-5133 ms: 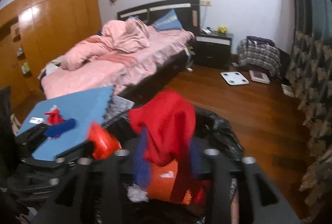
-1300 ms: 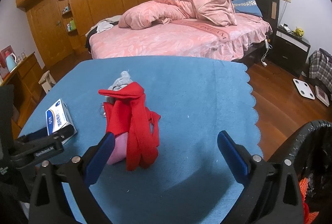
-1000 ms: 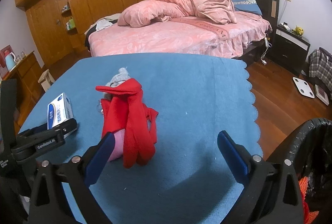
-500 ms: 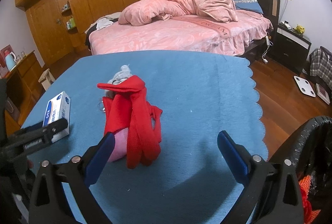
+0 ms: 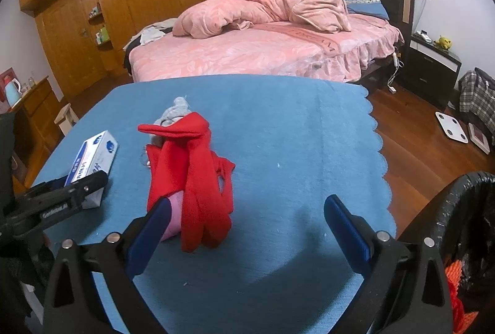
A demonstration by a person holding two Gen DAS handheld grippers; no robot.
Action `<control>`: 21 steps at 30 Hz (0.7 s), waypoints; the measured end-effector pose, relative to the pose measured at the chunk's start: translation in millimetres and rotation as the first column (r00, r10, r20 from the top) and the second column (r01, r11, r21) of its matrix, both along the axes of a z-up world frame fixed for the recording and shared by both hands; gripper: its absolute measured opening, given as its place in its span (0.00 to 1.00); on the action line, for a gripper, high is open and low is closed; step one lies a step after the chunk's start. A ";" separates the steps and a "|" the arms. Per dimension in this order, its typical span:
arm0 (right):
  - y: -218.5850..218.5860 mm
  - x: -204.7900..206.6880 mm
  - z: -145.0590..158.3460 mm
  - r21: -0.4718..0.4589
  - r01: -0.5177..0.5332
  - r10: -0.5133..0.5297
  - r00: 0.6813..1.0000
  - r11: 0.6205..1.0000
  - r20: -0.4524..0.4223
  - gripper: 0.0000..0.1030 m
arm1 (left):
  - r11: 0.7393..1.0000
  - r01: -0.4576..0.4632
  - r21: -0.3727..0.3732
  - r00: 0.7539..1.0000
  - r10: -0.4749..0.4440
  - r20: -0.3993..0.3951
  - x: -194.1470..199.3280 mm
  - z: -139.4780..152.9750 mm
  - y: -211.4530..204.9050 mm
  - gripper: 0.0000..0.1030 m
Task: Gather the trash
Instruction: 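Grasp the red cloth with the right tool while the left holds the box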
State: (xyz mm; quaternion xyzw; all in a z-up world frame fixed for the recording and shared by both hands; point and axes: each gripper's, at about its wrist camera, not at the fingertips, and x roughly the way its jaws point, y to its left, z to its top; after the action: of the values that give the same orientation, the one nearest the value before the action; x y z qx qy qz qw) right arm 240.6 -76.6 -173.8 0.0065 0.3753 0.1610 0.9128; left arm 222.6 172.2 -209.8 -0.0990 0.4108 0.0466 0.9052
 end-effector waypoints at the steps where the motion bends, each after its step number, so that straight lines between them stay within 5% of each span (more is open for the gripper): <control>1: -0.1 -0.3 0.0 0.000 0.001 -0.001 1.000 1.000 0.001 0.94 | 1.000 0.003 0.003 1.000 -0.003 -0.003 2.7 -1.1 -0.7 0.64; 7: 3.2 4.1 2.1 0.000 -0.004 0.004 1.000 1.000 0.011 0.94 | 0.999 0.035 -0.015 0.999 -0.034 0.011 4.2 0.7 1.3 0.61; 15: 22.2 26.1 9.2 0.050 -0.038 0.038 0.999 0.998 0.015 0.70 | 0.999 0.030 0.018 1.000 -0.030 0.007 4.6 -0.8 10.1 0.57; 21: 49.8 37.3 8.9 0.039 -0.100 0.099 0.995 0.994 0.008 0.69 | 0.999 0.038 0.005 0.999 -0.038 0.000 7.1 -2.4 12.9 0.59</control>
State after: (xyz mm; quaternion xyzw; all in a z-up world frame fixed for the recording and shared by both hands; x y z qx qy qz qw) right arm 277.9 -26.8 -164.9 0.0052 0.3689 0.2136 0.9046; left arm 229.7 185.1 -212.2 -0.0889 0.4122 0.0304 0.9062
